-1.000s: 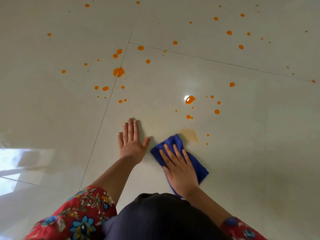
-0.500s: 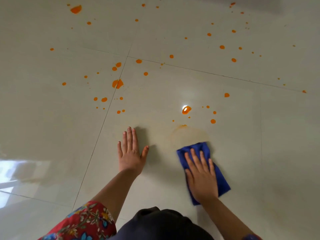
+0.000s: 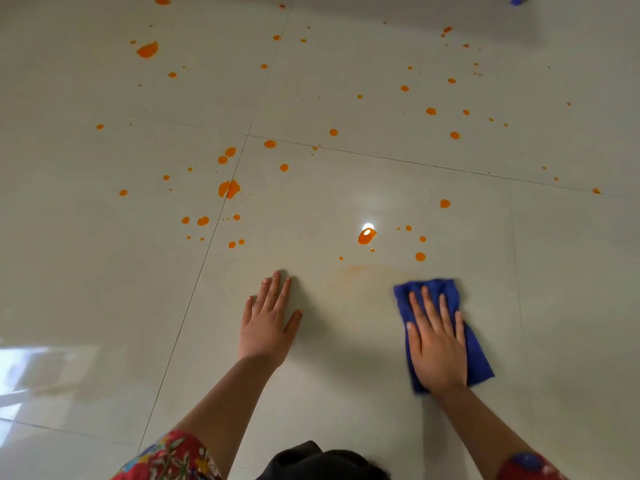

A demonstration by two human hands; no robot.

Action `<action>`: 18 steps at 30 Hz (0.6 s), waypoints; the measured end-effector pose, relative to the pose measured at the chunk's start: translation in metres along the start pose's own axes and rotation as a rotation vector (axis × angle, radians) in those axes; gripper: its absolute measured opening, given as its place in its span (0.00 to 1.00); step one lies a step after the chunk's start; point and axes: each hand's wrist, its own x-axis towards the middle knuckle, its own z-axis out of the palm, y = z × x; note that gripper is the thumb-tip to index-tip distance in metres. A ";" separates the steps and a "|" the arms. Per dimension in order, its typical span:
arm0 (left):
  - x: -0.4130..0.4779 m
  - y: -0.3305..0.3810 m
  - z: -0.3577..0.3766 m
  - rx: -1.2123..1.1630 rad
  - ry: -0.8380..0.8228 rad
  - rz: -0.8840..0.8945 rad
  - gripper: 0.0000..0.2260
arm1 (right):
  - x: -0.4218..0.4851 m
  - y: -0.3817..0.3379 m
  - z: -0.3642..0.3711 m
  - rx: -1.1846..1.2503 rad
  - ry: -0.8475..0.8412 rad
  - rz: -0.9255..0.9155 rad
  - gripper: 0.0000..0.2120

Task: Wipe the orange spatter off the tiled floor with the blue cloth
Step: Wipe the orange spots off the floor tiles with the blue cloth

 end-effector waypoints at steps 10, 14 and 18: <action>0.003 -0.004 -0.007 -0.012 0.051 -0.010 0.30 | -0.023 -0.054 0.005 0.020 -0.050 -0.452 0.26; 0.001 -0.005 -0.008 -0.034 0.055 -0.013 0.29 | 0.071 -0.027 0.000 0.054 0.017 0.005 0.26; 0.004 -0.002 -0.007 -0.024 0.075 -0.040 0.29 | 0.122 -0.100 0.003 0.097 0.019 -0.018 0.26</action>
